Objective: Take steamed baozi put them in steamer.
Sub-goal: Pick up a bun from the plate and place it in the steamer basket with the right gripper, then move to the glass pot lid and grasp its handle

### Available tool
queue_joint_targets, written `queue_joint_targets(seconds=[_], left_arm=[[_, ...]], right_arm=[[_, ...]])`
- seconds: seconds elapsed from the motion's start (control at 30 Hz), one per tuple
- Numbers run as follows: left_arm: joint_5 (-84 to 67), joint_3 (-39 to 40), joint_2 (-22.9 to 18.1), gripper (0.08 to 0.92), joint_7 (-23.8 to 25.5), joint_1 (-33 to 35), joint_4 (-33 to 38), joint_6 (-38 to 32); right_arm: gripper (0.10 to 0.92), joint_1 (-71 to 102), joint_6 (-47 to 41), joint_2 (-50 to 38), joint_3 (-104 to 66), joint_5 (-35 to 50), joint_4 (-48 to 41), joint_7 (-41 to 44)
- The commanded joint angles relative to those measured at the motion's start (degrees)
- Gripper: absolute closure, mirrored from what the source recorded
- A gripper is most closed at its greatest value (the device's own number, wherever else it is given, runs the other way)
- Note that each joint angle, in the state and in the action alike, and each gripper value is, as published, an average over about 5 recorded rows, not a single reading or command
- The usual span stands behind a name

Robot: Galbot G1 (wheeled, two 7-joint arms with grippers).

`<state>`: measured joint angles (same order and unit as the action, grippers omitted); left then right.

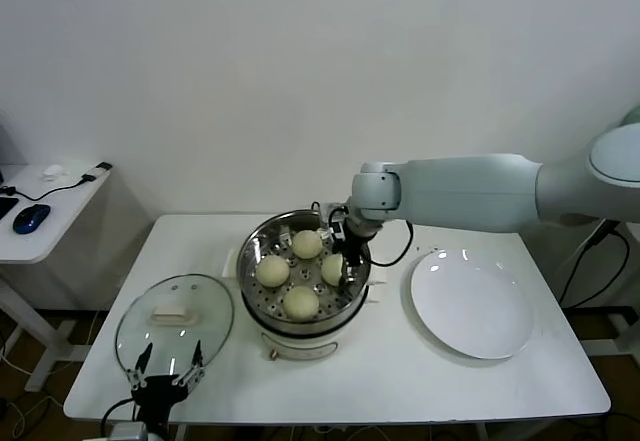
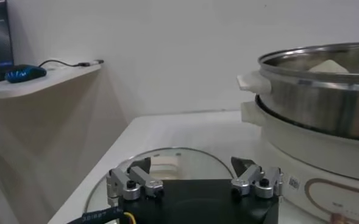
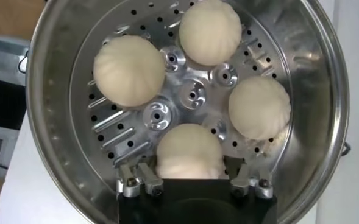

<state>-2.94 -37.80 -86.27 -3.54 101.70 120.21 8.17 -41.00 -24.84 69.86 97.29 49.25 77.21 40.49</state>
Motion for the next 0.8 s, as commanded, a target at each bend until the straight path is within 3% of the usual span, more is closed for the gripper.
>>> queue_joint_targets(seconds=[0.03, 0.13, 0.23, 0.37, 0.5, 0.6, 0.8], left_arm=[[0.0, 0.1, 0.1, 0.177, 0.0, 0.0, -0.2, 0.0], [0.0, 0.0, 0.1, 0.177, 0.0, 0.1, 0.1, 0.1], [0.1, -0.1, 0.1, 0.177, 0.1, 0.1, 0.3, 0.1], [0.3, 0.1, 0.0, 0.177, 0.1, 0.5, 0.7, -0.2], [-0.1, 0.4, -0.1, 0.177, -0.4, 0.7, 0.7, -2.2], [-0.8, 0.6, 0.0, 0.177, -1.0, 0.6, 0.8, -3.7], [-4.6, 0.4, 0.4, 0.177, -1.2, -0.1, 1.1, -4.2]], right_arm=[[0.211, -4.0, 7.6, -1.3, -0.6, 2.3, -1.3, 9.0], [0.204, -7.3, 11.3, -3.6, -1.9, 4.8, -2.4, 13.9], [0.203, -8.1, 12.5, -7.0, -7.0, 8.4, -4.2, 13.3], [0.202, -0.5, 12.3, -12.9, -24.3, 11.8, -6.9, -0.4], [0.203, 10.2, 12.1, -18.5, -41.8, 5.0, -6.8, -16.0], [0.203, 16.4, 12.1, -24.5, -50.1, -0.8, -3.3, -23.0], [0.203, 40.0, 8.6, -37.0, -72.2, -1.8, 8.4, -38.8]])
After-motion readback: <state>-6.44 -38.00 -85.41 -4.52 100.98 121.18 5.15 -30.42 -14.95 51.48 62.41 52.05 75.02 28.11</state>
